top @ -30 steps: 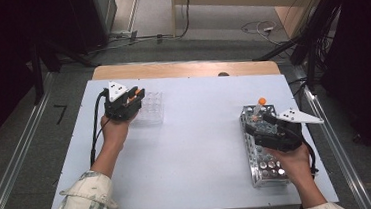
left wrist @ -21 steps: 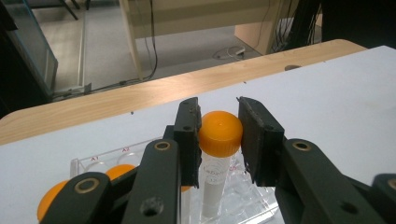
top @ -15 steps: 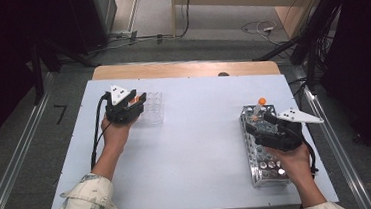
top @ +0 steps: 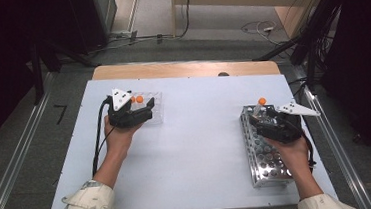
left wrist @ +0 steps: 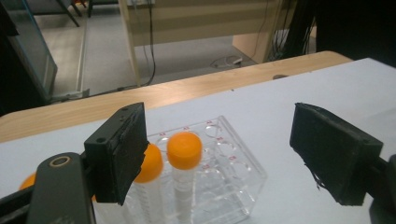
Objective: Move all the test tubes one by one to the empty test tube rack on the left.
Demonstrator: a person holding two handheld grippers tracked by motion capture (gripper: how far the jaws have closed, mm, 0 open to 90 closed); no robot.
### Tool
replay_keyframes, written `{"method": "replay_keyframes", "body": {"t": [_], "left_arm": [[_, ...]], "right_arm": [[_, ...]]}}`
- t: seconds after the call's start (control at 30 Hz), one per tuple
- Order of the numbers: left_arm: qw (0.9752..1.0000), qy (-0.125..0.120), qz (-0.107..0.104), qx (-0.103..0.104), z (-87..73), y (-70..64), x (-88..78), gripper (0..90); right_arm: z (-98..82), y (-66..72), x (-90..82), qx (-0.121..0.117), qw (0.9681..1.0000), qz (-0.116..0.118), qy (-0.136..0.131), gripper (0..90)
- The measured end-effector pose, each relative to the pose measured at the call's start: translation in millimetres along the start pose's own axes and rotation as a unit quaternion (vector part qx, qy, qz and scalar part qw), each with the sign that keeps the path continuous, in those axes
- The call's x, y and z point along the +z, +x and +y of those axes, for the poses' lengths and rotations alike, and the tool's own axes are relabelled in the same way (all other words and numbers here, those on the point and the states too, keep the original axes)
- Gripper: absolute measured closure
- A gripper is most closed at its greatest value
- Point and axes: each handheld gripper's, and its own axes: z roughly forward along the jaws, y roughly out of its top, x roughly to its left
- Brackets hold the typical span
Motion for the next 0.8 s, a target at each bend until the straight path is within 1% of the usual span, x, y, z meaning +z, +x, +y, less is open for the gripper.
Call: {"method": "replay_keyframes", "body": {"t": [0.1,0.13,0.23,0.3,0.33,0.4,0.5,0.57,0.67,0.73,0.8], "left_arm": [[0.9999,-0.003,-0.013,-0.008,-4.1,-5.6,-7.8,18.2],[0.9998,-0.006,-0.017,-0.008,-5.8,-8.5,-10.9,18.2],[0.9995,-0.013,-0.027,-0.004,-9.8,-17.2,-19.2,18.3],[0.9992,-0.016,-0.037,-0.003,-11.6,-22.3,-23.4,18.3],[0.9989,-0.016,-0.044,-0.002,-12.4,-24.3,-25.4,18.4],[0.9978,-0.016,-0.063,-0.010,-13.9,-28.7,-28.8,18.4],[0.9967,-0.014,-0.080,-0.004,-15.1,-35.8,-33.5,18.4],[0.9962,-0.015,-0.085,-0.001,-15.6,-39.2,-35.9,18.4],[0.9958,-0.014,-0.091,0.004,-16.4,-41.9,-38.2,18.4],[0.9957,-0.013,-0.091,0.005,-16.9,-42.6,-38.7,18.4],[0.9957,-0.013,-0.091,0.004,-17.3,-42.8,-38.9,18.4]], "right_arm": [[2.1,-5.3,6.9,-0.001,0.9999,-0.014,0.008,33.2],[2.9,-8.3,9.4,-0.002,0.9998,-0.016,0.009,36.3],[5.0,-16.5,15.2,0.005,0.9995,-0.027,0.016,44.8],[5.3,-20.1,20.3,0.003,0.9991,-0.035,0.025,49.4],[5.1,-21.2,23.3,0.002,0.9989,-0.036,0.030,50.9],[5.4,-22.6,28.8,0.001,0.9985,-0.039,0.040,53.9],[8.8,-24.3,33.7,0.000,0.9981,-0.043,0.043,57.6],[10.8,-24.3,37.9,-0.004,0.9976,-0.047,0.051,59.3],[13.6,-24.7,43.1,-0.003,0.9964,-0.048,0.069,63.4],[14.1,-25.7,44.9,0.000,0.9959,-0.047,0.077,64.7],[14.7,-27.3,44.7,0.008,0.9960,-0.043,0.078,64.8]]}}
